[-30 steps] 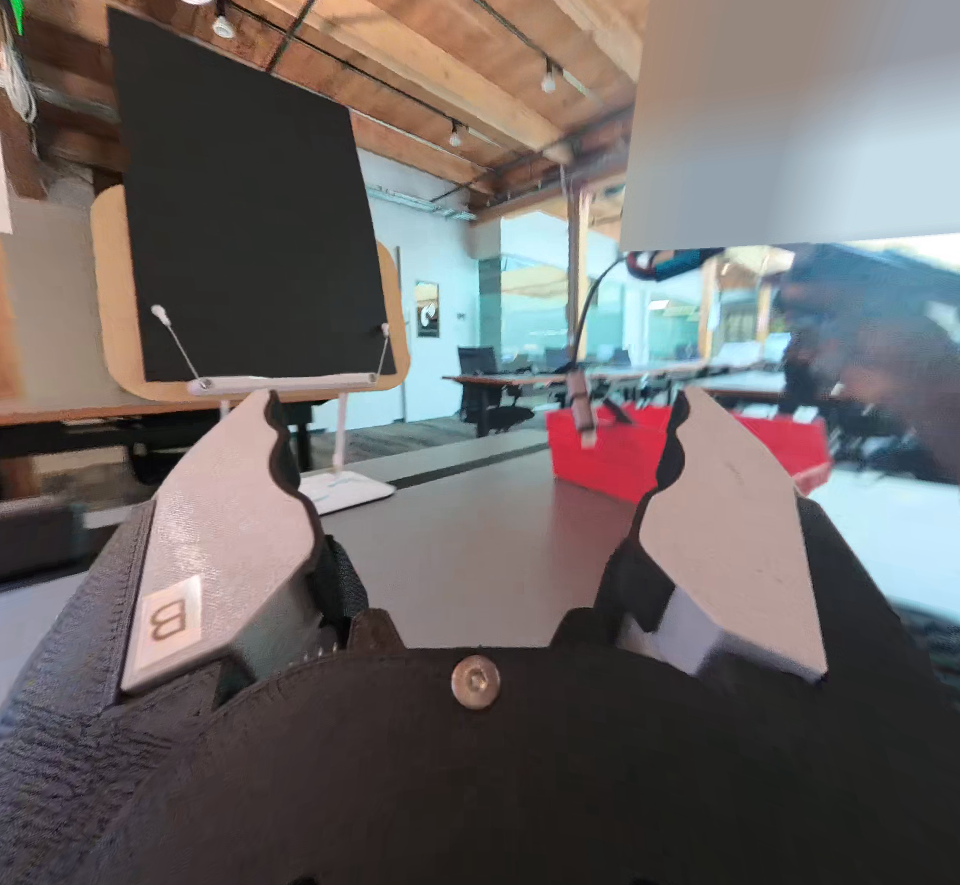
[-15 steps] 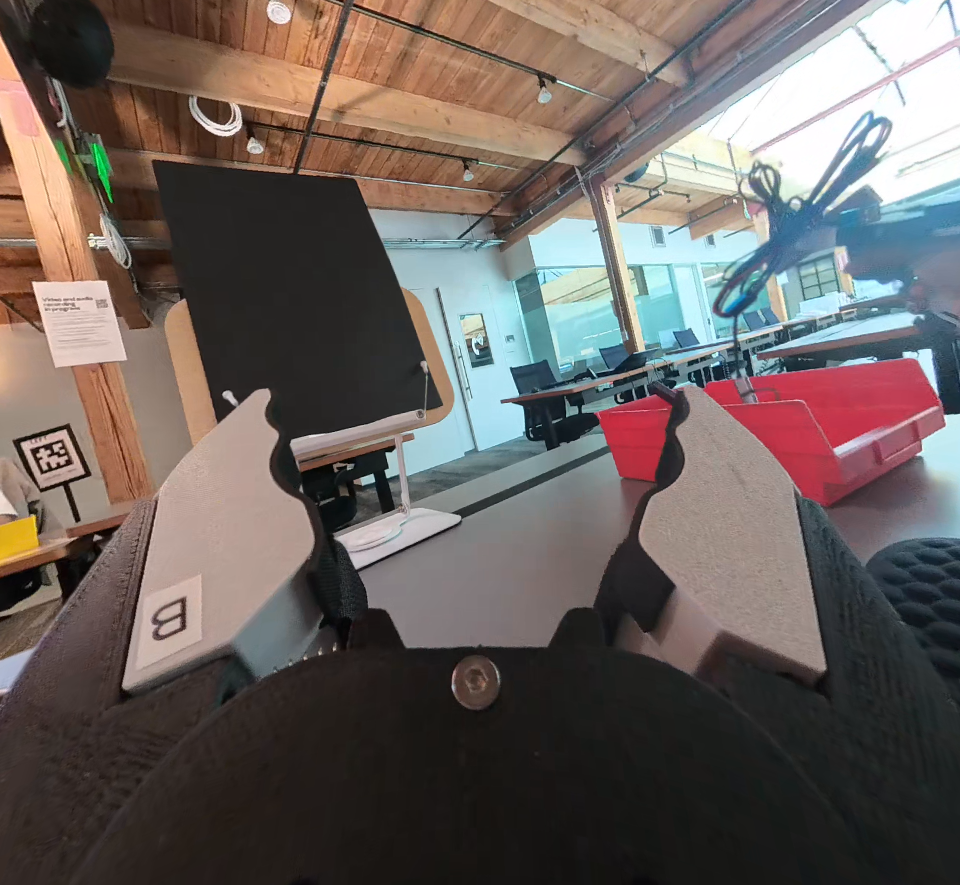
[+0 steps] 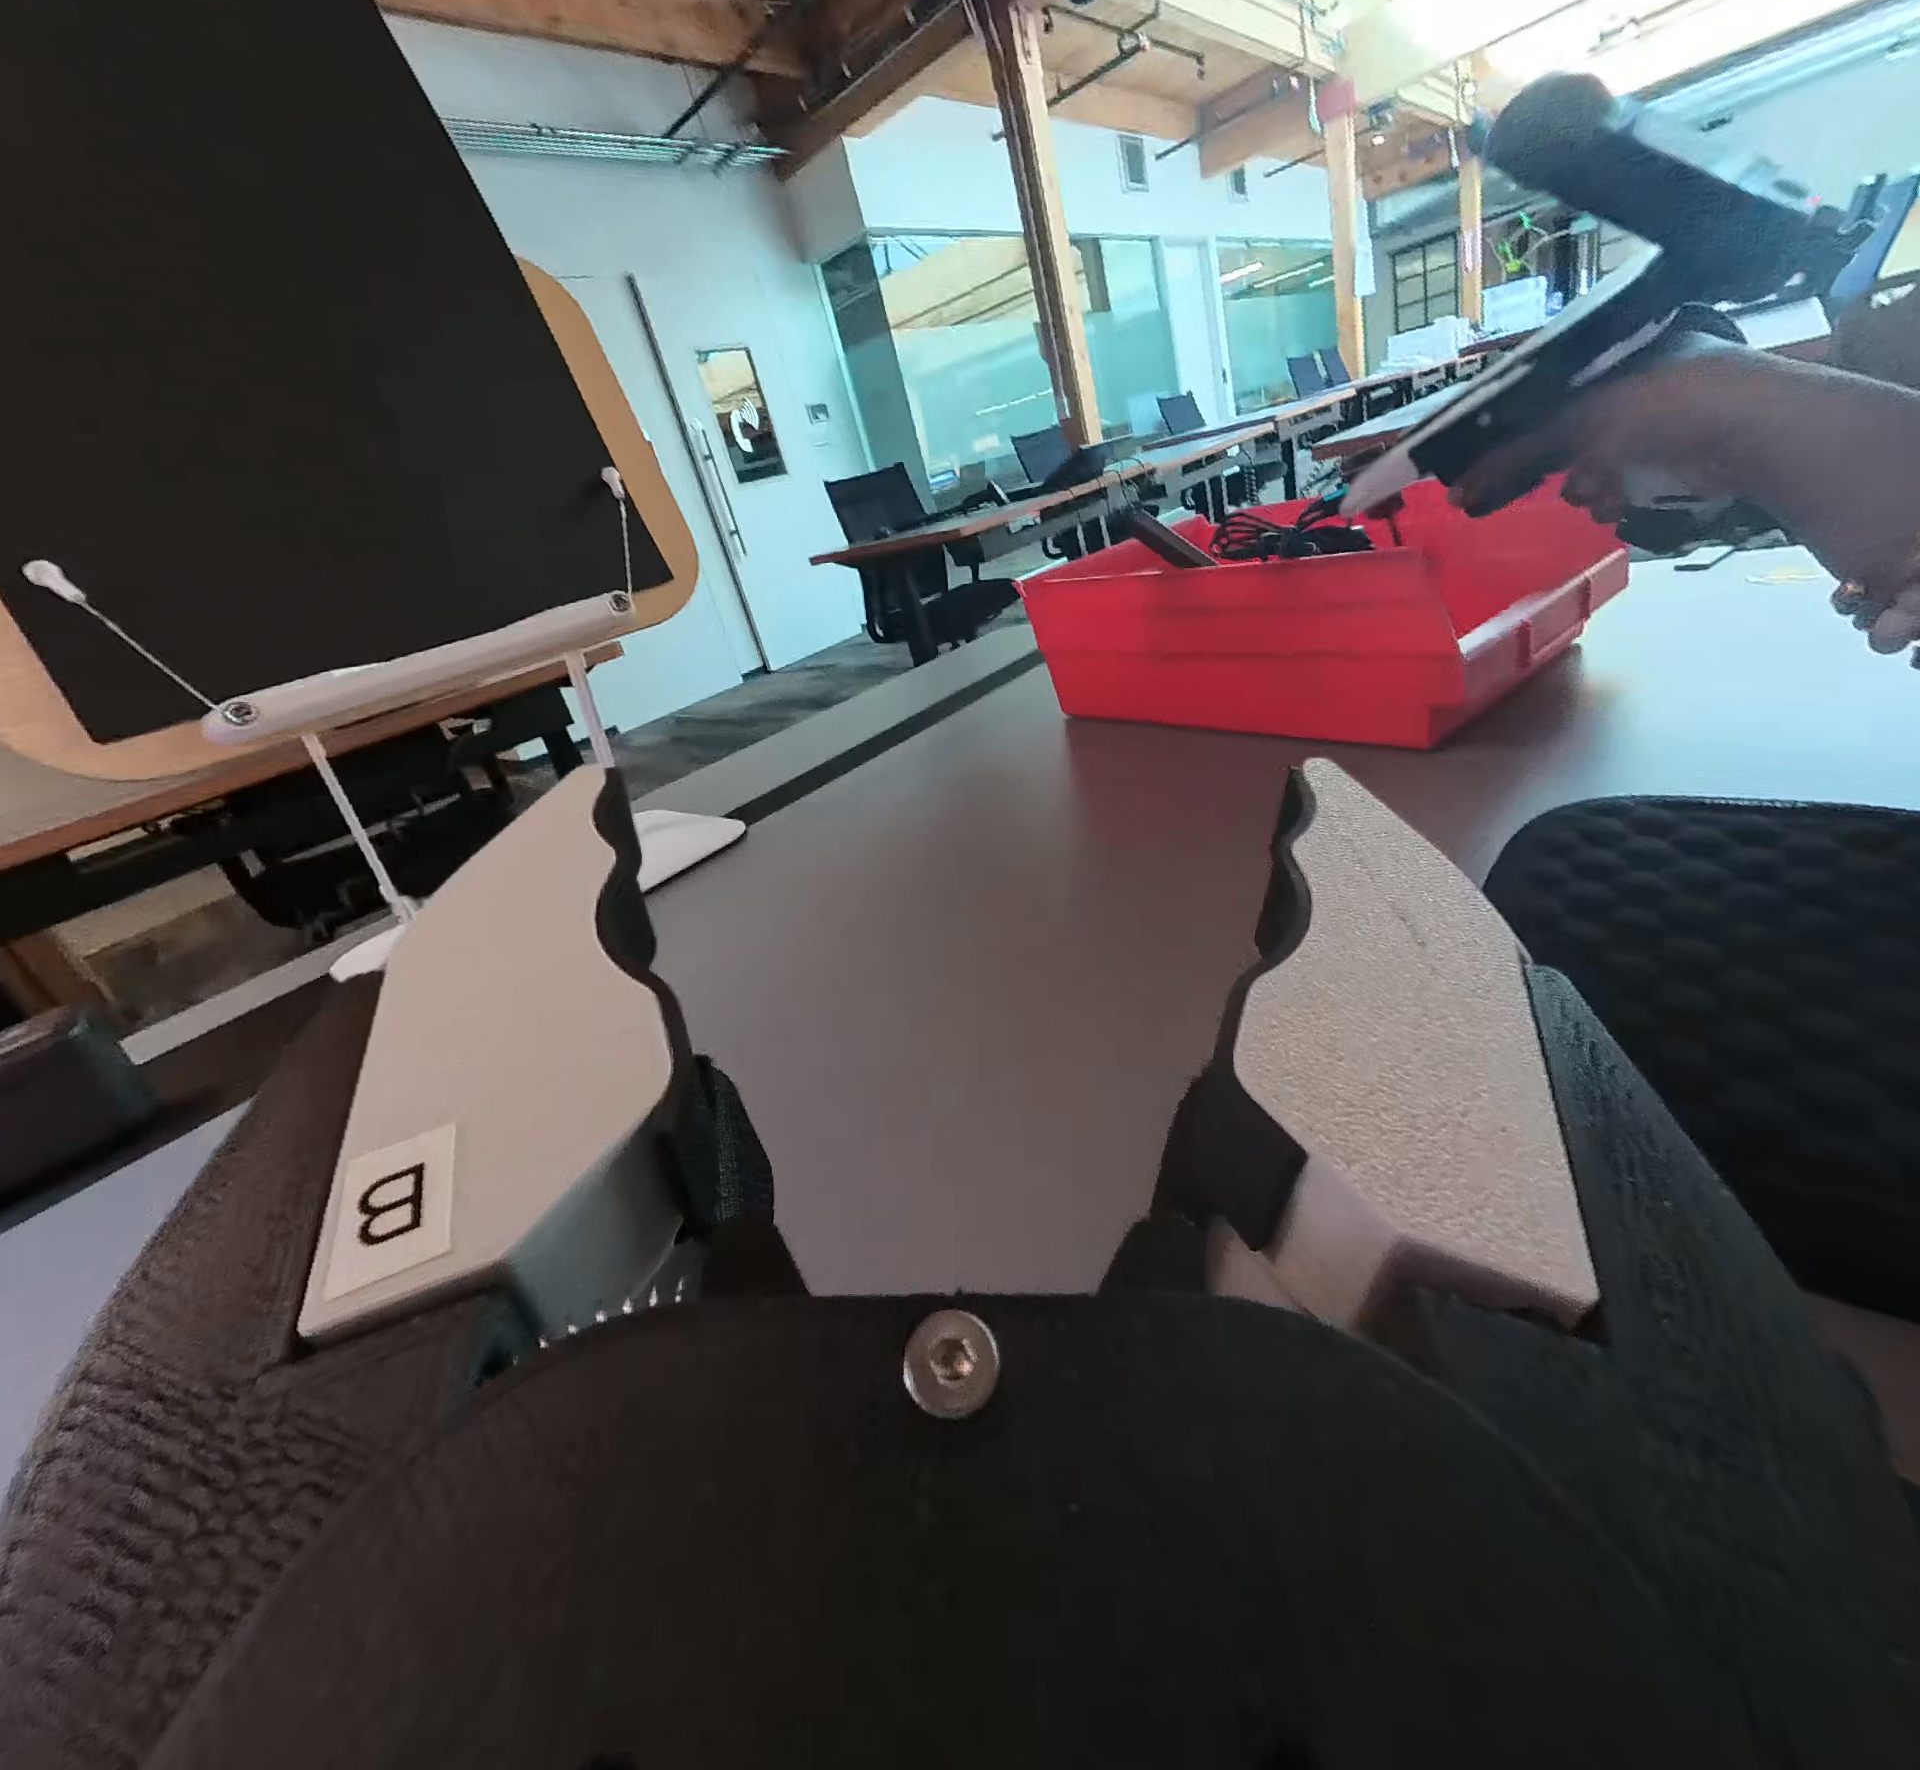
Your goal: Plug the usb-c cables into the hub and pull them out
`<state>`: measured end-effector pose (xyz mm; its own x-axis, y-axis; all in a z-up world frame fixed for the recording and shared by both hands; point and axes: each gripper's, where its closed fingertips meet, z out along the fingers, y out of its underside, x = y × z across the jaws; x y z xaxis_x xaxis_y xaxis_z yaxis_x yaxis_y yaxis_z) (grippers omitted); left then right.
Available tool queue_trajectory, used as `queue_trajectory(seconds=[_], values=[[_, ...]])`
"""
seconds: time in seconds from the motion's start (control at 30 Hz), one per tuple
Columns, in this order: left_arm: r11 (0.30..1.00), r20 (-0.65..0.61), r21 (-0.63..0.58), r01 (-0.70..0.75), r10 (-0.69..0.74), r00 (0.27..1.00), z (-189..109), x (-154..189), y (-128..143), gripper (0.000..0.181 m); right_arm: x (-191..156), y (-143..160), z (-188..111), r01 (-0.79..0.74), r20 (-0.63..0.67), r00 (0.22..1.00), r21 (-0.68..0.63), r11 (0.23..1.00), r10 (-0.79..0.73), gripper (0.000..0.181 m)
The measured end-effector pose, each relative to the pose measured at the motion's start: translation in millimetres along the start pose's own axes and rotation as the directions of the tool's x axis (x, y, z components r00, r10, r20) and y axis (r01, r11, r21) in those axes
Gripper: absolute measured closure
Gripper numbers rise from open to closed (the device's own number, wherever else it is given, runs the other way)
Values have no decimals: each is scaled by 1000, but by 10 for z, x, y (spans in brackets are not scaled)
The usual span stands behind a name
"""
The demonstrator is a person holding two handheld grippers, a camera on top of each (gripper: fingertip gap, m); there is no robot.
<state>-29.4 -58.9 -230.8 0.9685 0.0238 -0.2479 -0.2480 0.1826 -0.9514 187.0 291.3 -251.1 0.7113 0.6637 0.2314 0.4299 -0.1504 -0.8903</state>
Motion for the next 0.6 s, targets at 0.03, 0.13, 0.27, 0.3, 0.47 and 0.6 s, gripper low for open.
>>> queue_trajectory(seconds=[0.03,0.13,0.27,0.3,0.47,0.6], values=[[1000,-9,-2,-2,2,1000,2,13,2,70,-9,-78,-33,-34,12,999,48,998,34,120],[1000,-32,-28,13,-14,999,11,40,32,73,-43,-347,-202,-114,64,993,202,973,103,101],[1000,-28,-21,17,-18,999,6,33,24,72,-219,-548,-412,-177,173,976,282,943,131,56],[1000,-18,-11,17,-17,1000,4,20,11,68,-299,-544,-463,-175,205,971,269,947,121,56],[997,45,75,4,-8,999,-26,-54,-101,53,-890,-122,-692,28,390,920,41,999,-42,72],[997,31,80,10,-13,999,-24,-33,-99,52,-1217,296,-682,173,453,886,-114,978,-104,87]])
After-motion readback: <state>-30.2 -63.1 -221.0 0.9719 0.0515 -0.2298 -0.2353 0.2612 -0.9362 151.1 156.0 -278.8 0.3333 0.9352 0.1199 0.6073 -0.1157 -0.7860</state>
